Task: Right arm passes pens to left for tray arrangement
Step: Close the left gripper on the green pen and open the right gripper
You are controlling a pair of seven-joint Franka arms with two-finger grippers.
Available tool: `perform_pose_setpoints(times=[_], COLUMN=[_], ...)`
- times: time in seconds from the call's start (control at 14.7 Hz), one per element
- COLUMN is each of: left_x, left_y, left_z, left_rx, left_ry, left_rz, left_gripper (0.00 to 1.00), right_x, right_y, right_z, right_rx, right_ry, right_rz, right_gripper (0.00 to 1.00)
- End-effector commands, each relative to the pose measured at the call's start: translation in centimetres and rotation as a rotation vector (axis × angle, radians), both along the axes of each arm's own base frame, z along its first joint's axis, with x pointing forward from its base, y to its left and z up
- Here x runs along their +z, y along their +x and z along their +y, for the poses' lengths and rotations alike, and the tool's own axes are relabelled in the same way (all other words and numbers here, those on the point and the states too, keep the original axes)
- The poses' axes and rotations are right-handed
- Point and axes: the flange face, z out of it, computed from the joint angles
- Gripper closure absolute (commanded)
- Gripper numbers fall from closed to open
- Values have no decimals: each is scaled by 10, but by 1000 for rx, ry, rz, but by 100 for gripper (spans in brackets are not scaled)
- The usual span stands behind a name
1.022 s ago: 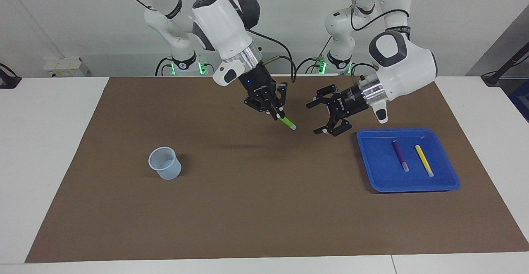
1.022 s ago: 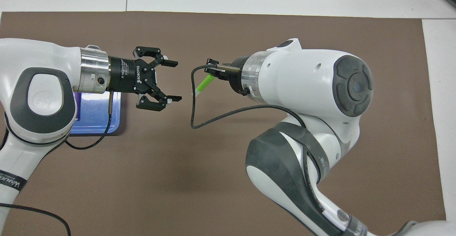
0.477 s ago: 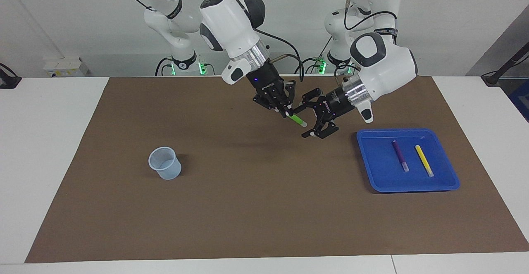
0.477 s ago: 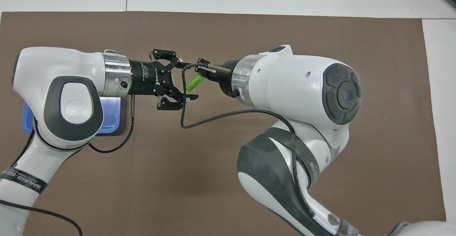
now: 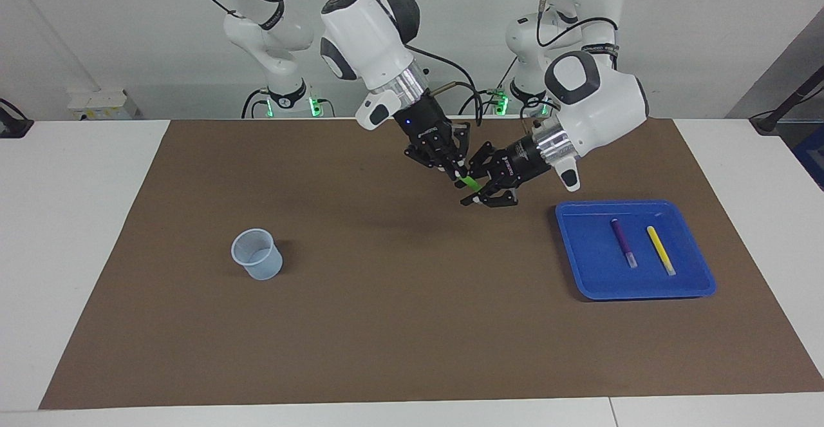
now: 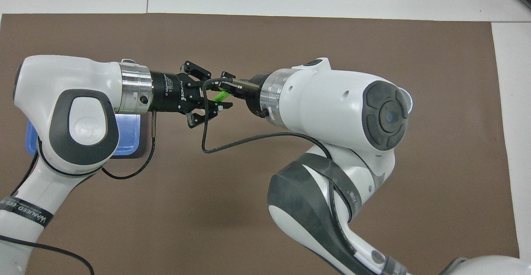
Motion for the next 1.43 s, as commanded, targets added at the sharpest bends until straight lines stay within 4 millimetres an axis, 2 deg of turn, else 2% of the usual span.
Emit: perform_pose_setpoints(times=[0.0, 0.14, 0.41, 0.48, 0.55, 0.68, 0.89, 1.02, 1.09, 1.16, 1.23, 1.36], left_x=[22, 25, 19, 15, 14, 3, 3, 2, 1, 0, 1, 0], left_y=[-11, -13, -14, -15, -15, -18, -21, -25, -27, -27, -27, -26], left_z=[29, 32, 29, 30, 30, 29, 16, 6, 4, 4, 6, 8], left_rx=[-12, -23, 24, 33, 42, 79, 89, 79, 72, 67, 66, 72], left_ry=[-5, -2, 24, 31, 37, 63, 71, 74, 74, 73, 72, 73], left_rz=[30, 30, -6, -8, -18, -49, -74, -82, -80, -74, -69, -64], left_gripper=[50, 53, 51, 47, 38, 34, 35, 46, 61, 83, 100, 100], right_x=[-3, -4, -5, -5, -5, -5, -5, -4, -4, -4, -5, -5], right_y=[2, 4, 4, 5, 5, 5, 5, 6, 6, 6, 5, 5], right_z=[-1, -3, -3, -5, -5, -5, -5, -6, -6, -6, -5, -5], right_rx=[-16, -16, -14, -17, -17, -17, -17, -19, -18, -18, -17, -17], right_ry=[30, 27, 26, 25, 26, 26, 26, 27, 26, 26, 26, 26], right_rz=[11, 11, 11, 12, 11, 11, 11, 10, 9, 9, 11, 11], right_gripper=[100, 100, 100, 100, 100, 100, 100, 100, 100, 100, 100, 100])
